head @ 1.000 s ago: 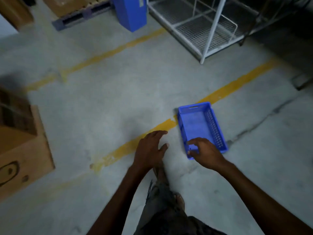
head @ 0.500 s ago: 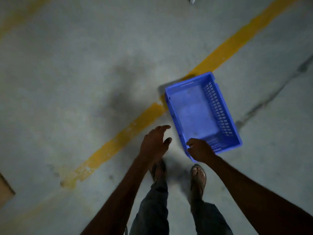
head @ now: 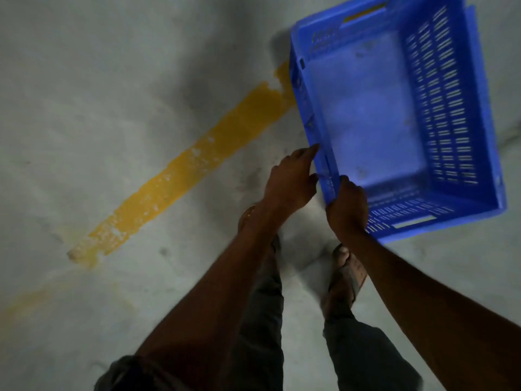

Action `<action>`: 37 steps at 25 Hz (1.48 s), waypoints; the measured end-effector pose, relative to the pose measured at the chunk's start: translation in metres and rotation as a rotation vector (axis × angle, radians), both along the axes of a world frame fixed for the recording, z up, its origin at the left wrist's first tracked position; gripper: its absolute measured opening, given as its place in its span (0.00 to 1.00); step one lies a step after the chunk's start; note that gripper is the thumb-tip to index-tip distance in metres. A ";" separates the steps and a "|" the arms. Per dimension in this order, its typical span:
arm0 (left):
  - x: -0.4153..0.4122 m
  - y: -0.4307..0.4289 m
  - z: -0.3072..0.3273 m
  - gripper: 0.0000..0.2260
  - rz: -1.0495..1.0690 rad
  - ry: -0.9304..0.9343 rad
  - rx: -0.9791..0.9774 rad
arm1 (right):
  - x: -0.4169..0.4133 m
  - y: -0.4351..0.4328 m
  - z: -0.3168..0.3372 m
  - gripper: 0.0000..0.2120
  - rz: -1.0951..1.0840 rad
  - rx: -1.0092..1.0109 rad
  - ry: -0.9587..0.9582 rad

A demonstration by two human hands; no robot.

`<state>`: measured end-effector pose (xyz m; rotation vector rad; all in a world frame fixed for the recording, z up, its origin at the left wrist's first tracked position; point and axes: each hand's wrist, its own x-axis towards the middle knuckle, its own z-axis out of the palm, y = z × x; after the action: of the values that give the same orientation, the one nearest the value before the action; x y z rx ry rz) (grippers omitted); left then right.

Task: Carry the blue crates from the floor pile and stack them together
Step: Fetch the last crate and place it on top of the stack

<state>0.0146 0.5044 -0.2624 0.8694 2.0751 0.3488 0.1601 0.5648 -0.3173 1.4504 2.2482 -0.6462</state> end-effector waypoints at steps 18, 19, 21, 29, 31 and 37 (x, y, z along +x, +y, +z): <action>-0.027 -0.095 0.533 0.33 -0.340 0.238 -0.217 | 0.033 0.111 0.568 0.12 0.832 -0.434 0.201; -0.014 -0.113 0.553 0.29 -0.314 0.247 -0.233 | 0.033 0.101 0.588 0.11 0.907 -0.356 0.235; 0.018 -0.159 0.586 0.21 -0.229 0.395 -0.188 | 0.033 0.072 0.627 0.14 1.038 -0.118 0.315; 0.143 -0.348 0.675 0.16 -0.069 0.929 -0.182 | 0.025 -0.099 0.671 0.17 1.318 0.113 0.551; 0.171 -0.413 0.700 0.18 0.071 1.007 -0.247 | 0.026 -0.169 0.681 0.15 1.384 0.117 0.634; 0.316 -0.607 0.726 0.18 0.563 1.087 -0.331 | 0.065 -0.385 0.717 0.19 1.507 0.169 1.092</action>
<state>0.3305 -0.1024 0.4640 0.2219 3.2543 -0.2678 0.2247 0.1795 0.3994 -1.0677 3.2005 -0.6829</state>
